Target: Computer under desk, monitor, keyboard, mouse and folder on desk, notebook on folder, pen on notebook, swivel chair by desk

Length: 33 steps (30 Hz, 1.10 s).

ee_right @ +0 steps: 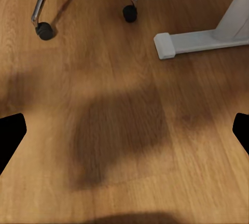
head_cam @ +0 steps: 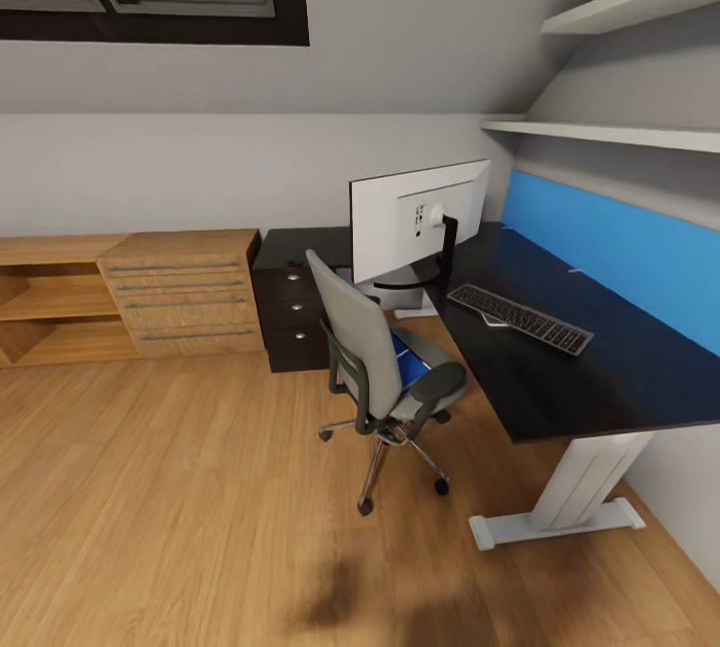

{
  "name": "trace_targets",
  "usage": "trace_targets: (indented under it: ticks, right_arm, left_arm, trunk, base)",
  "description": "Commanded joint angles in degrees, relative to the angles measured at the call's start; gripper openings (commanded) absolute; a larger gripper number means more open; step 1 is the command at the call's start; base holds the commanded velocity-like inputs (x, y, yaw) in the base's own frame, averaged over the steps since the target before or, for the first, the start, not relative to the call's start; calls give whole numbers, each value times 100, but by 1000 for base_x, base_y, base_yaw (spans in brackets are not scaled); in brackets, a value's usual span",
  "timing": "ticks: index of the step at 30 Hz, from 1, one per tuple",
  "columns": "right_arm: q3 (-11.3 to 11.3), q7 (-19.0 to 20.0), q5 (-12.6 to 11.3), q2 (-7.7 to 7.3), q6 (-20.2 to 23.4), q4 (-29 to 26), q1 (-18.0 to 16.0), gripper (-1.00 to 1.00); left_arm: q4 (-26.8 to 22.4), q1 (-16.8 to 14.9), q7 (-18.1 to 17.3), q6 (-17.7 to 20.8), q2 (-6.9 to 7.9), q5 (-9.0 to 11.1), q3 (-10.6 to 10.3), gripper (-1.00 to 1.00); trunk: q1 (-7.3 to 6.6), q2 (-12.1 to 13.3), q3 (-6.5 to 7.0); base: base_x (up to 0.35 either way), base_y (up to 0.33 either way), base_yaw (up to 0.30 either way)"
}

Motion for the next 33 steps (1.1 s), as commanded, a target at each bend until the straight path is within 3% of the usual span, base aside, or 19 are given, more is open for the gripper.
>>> trace_targets:
  ticks: [1, 7, 13, 22, 33]
  right_arm:
    - [1, -18, -1, 1, -15, 4, -3, 100]
    - [-6, -18, -14, -33, -22, -1, -3, 100]
    - [-7, -20, -18, -54, -51, -2, -3, 100]
    - [-7, -26, -24, -60, -72, -2, -3, 100]
    - [-7, -27, -23, -54, -68, -2, -3, 100]
  left_arm:
    - [44, -3, 2, -105, 20, 60, 3, 100]
    - [181, -4, -21, -411, 88, 57, 4, 100]
    - [196, -4, -25, -458, 88, 53, -8, 100]
    - [206, -4, -29, -485, 94, 52, -10, 100]
    - [218, -4, -33, -494, 103, 49, -11, 100]
  trunk:
    - [22, -44, -24]
    - [154, -285, -131]
    - [286, -525, -239]
    - [286, -525, -239]
    - [286, -525, -239]
  base:
    - [0, 0, 0]
    - [0, 0, 0]
    - [0, 0, 0]
    - [0, 0, 25]
    - [0, -34, 221]
